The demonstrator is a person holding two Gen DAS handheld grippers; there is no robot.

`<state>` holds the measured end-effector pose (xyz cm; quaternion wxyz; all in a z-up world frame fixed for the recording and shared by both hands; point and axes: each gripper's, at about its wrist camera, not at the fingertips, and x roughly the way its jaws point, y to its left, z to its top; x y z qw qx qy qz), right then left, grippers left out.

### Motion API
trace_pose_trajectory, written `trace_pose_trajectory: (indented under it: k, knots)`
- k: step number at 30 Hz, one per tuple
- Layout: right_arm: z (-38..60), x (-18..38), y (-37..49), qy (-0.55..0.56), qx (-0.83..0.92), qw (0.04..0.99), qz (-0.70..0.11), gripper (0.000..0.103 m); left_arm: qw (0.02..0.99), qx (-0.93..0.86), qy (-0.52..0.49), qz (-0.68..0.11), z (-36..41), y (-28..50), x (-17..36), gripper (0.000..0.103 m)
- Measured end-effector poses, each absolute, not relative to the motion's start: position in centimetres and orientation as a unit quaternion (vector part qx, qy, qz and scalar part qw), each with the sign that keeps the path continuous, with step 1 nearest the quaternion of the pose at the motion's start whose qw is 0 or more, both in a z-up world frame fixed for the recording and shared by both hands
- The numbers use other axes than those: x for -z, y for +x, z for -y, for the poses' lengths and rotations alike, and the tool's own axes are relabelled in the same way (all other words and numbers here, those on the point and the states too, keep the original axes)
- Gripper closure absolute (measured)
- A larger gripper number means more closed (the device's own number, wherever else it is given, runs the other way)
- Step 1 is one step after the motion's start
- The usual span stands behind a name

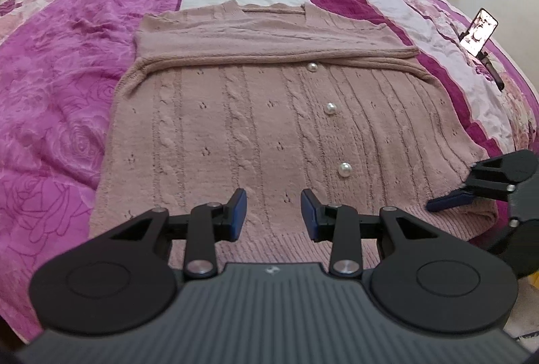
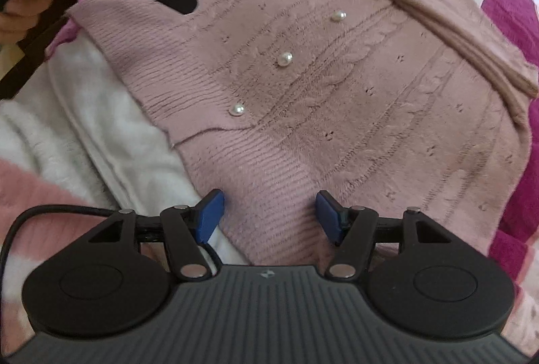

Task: Fold small clothes
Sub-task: 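Grasp the hem with the right gripper while the left gripper grasps the hem beside it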

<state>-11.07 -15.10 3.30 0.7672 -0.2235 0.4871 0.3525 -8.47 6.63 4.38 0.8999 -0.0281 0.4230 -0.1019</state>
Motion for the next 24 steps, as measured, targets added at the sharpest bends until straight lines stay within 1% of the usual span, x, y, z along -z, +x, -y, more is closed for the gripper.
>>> trace_pose_trajectory:
  k: [2,3,4,5,7,8,10,11,13,15,22,24]
  knots:
    - [14.7,-2.7,-10.6,-0.211,-0.338,0.776,-0.490,0.037,0.899,0.104,-0.027,-0.425,-6.5,-8.6,-4.3,0.065]
    - [14.5,-2.4,-10.4,-0.204,-0.332,0.778,-0.492,0.039,0.898,0.106,-0.026,-0.426,-6.4,-8.6,-4.2,0.065]
    - [14.4,-2.2,-10.2,-0.201,-0.330,0.779,-0.494,0.045,0.898,0.108,-0.026,-0.427,-6.4,-8.7,-4.1,0.065]
    - [14.3,-2.1,-10.2,-0.199,-0.331,0.780,-0.493,0.048,0.897,0.110,-0.025,-0.428,-6.3,-8.7,-4.1,0.065]
    - [14.2,-2.1,-10.4,-0.197,-0.332,0.782,-0.490,0.063,0.894,0.116,-0.025,-0.431,-6.2,-8.7,-3.9,0.065]
    - [14.1,-2.1,-10.5,-0.194,-0.331,0.785,-0.487,0.069,0.893,0.120,-0.024,-0.433,-6.2,-8.7,-3.9,0.065]
    - [14.1,-2.2,-10.5,-0.184,-0.319,0.795,-0.481,0.086,0.890,0.128,-0.020,-0.437,-5.9,-8.8,-3.7,0.065]
    - [14.3,-2.3,-10.3,-0.173,-0.312,0.802,-0.479,0.088,0.889,0.131,-0.017,-0.439,-5.8,-8.8,-3.6,0.065]
    - [14.8,-2.5,-10.0,-0.145,-0.299,0.815,-0.474,0.091,0.885,0.139,-0.015,-0.444,-5.6,-9.0,-3.4,0.062]
    - [15.4,-2.7,-9.8,-0.124,-0.289,0.826,-0.468,0.092,0.883,0.147,-0.012,-0.446,-5.5,-9.2,-3.3,0.049]
    - [17.1,-4.0,-9.2,-0.053,-0.271,0.848,-0.452,0.092,0.876,0.183,0.013,-0.445,-4.6,-10.0,-3.2,0.044]
    - [17.4,-4.3,-8.9,-0.041,-0.268,0.852,-0.448,0.092,0.872,0.196,0.027,-0.447,-4.1,-10.2,-2.9,0.040]
